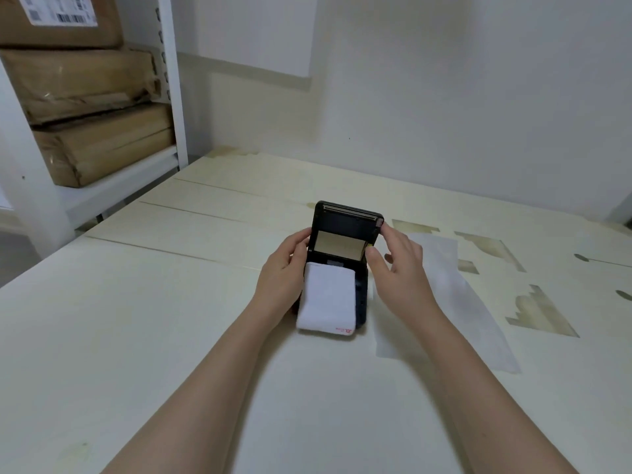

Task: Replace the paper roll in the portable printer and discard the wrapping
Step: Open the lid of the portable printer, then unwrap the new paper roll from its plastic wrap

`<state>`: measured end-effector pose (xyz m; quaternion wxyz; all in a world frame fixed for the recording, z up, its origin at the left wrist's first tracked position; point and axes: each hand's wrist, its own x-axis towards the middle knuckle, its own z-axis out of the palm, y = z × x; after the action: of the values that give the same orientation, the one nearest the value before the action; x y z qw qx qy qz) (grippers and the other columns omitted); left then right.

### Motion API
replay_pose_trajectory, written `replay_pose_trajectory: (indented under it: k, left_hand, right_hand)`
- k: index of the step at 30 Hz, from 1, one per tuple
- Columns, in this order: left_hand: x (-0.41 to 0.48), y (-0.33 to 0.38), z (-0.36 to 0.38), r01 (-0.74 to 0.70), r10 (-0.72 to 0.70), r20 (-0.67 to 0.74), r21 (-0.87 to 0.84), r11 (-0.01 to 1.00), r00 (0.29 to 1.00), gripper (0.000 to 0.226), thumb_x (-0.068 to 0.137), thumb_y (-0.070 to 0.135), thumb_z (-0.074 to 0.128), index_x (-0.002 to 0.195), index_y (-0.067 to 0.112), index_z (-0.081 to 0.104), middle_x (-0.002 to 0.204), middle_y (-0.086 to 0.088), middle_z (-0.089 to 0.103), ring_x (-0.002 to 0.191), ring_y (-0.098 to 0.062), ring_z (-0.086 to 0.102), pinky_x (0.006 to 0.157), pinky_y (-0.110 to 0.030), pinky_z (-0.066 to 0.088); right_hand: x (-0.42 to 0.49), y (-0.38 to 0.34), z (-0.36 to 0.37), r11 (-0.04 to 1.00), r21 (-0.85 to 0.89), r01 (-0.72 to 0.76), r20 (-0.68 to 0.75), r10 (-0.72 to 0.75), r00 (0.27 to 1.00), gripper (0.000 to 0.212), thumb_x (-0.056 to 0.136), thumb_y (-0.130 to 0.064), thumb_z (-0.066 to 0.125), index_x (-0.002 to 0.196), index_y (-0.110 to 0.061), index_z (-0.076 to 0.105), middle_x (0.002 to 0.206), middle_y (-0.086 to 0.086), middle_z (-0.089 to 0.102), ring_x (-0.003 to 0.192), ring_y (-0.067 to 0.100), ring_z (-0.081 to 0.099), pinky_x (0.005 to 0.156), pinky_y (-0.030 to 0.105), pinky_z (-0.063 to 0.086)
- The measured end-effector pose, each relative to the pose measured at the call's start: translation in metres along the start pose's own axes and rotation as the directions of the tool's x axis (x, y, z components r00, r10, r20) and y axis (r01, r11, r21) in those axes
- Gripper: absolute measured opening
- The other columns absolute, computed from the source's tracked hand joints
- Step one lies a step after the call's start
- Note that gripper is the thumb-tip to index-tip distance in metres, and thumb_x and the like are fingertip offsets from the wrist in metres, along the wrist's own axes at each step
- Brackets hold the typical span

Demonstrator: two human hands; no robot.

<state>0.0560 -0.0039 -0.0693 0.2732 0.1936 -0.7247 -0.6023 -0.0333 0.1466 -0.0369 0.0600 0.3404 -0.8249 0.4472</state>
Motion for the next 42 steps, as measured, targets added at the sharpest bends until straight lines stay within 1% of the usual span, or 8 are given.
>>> replay_pose_trajectory:
  k: [11,13,17,23,26,31,37,42]
  left_hand:
    - [0.001,0.0,-0.007,0.019,-0.01,-0.073,0.124,0.992,0.997,0.054,0.096,0.007,0.036,0.131,0.041,0.058,0.132,0.007,0.06,0.108,-0.012,0.06,0.096,-0.03,0.047]
    - [0.001,-0.001,-0.006,0.014,0.002,-0.113,0.14,0.99,0.994,0.052,0.095,0.008,0.038,0.133,0.038,0.056,0.134,0.006,0.06,0.117,-0.012,0.057,0.101,-0.033,0.045]
    - [-0.006,-0.001,-0.003,0.0,0.03,-0.149,0.199,0.98,0.988,0.052,0.094,0.004,0.04,0.138,0.03,0.053,0.14,0.002,0.057,0.127,-0.018,0.052,0.1,-0.03,0.041]
    - [-0.03,0.008,0.013,-0.053,0.14,-0.294,0.284,0.957,0.945,0.051,0.093,0.003,0.041,0.14,0.021,0.05,0.143,-0.001,0.052,0.138,-0.024,0.037,0.103,-0.023,0.027]
    - [-0.04,0.022,0.029,-0.152,0.276,-0.347,0.346,0.926,0.896,0.047,0.091,0.005,0.047,0.136,0.018,0.053,0.141,-0.007,0.051,0.137,-0.027,0.035,0.105,-0.018,0.019]
    - [-0.057,0.041,0.067,-0.232,0.377,-0.299,0.423,0.876,0.877,0.047,0.084,0.004,0.057,0.13,0.016,0.06,0.141,-0.015,0.05,0.139,-0.038,0.032,0.116,-0.043,0.026]
    - [-0.074,0.047,0.129,-0.432,0.485,0.074,0.586,0.686,0.871,0.037,0.08,0.015,0.065,0.116,0.021,0.069,0.121,-0.003,0.067,0.129,-0.034,0.05,0.116,-0.052,0.023]
    - [-0.086,0.049,0.168,-0.49,0.17,0.499,0.63,0.602,0.85,0.04,0.091,0.034,0.063,0.131,0.03,0.061,0.143,0.003,0.055,0.141,-0.021,0.037,0.121,-0.05,0.003]
  right_hand:
    - [-0.036,-0.014,0.009,0.989,0.044,-0.141,-0.016,0.142,0.99,0.078,0.09,-0.033,0.061,0.152,-0.023,0.015,0.143,-0.007,0.04,0.136,0.015,0.031,0.108,0.033,0.036]
    - [-0.049,-0.019,0.008,0.995,-0.102,-0.011,0.111,0.022,0.994,0.071,0.085,-0.037,0.066,0.145,-0.028,0.031,0.131,-0.011,0.045,0.13,0.01,0.029,0.1,0.019,0.029]
    - [-0.063,-0.008,0.013,0.817,-0.47,0.335,0.369,-0.163,0.915,0.068,0.074,-0.04,0.069,0.137,-0.021,0.05,0.144,-0.007,0.047,0.134,0.018,0.036,0.096,0.024,0.014]
    - [-0.071,-0.016,-0.004,0.898,-0.343,0.276,0.111,-0.253,0.961,0.033,0.081,-0.011,0.053,0.104,-0.019,0.075,0.11,-0.005,0.074,0.104,0.021,0.065,0.084,0.026,0.045]
    - [-0.079,-0.013,-0.028,0.959,-0.183,0.217,0.031,-0.215,0.976,0.035,0.085,-0.011,0.049,0.108,-0.019,0.075,0.109,-0.006,0.074,0.104,0.012,0.066,0.087,0.018,0.048]
    - [-0.091,0.022,-0.076,0.975,-0.217,0.055,-0.285,-0.117,0.952,0.043,0.082,0.012,0.053,0.113,-0.012,0.072,0.112,0.0,0.071,0.108,0.014,0.057,0.087,-0.001,0.032]
    - [-0.103,0.085,-0.12,0.876,-0.409,-0.257,-0.333,0.119,0.936,0.04,0.089,0.008,0.044,0.119,-0.004,0.068,0.129,0.014,0.062,0.13,0.034,0.04,0.097,0.023,0.032]
    - [-0.106,0.111,-0.145,0.754,-0.538,-0.378,-0.102,0.387,0.916,0.056,0.09,-0.044,0.033,0.124,-0.007,0.057,0.136,0.013,0.051,0.135,0.035,0.03,0.106,0.026,0.014]
